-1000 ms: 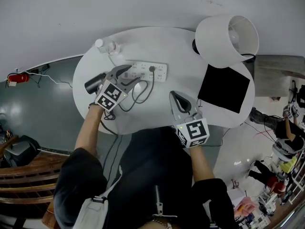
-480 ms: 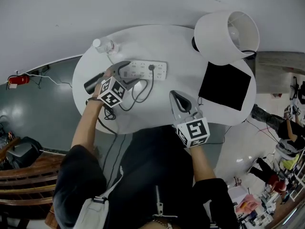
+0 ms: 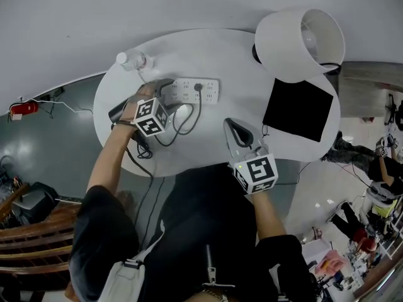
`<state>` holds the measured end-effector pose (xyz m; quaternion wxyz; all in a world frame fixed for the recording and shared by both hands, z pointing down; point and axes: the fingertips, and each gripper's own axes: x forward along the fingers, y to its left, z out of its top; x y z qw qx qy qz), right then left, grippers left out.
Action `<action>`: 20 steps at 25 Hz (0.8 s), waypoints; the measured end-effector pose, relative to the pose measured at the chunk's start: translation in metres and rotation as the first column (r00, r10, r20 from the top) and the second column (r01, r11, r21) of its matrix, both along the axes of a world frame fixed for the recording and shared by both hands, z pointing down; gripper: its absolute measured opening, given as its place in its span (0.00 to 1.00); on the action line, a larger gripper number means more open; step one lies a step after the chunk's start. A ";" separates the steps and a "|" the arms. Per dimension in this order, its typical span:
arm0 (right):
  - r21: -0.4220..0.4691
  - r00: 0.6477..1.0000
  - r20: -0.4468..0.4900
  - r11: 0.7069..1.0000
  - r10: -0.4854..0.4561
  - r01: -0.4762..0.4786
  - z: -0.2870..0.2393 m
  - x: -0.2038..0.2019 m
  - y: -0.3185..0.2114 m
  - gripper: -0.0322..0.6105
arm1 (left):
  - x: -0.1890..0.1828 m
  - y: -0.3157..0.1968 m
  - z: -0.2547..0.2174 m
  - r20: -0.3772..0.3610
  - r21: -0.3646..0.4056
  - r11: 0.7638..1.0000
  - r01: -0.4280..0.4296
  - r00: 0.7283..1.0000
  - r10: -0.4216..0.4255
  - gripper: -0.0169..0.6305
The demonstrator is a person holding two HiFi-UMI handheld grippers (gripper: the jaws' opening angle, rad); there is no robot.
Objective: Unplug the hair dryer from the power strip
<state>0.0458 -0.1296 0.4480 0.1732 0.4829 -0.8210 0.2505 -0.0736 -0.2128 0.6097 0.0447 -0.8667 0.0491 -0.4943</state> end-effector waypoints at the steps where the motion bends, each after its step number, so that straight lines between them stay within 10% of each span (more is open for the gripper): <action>1: -0.002 1.000 0.000 1.000 0.000 0.000 0.001 0.000 0.000 0.06 | 0.000 0.000 0.001 0.004 -0.003 1.000 -0.009 1.000 0.009 0.54; 20: -0.024 1.000 0.006 1.000 0.018 -0.018 0.009 0.002 -0.005 0.06 | -0.001 0.000 0.017 0.153 -0.110 0.976 -0.187 0.967 0.203 0.55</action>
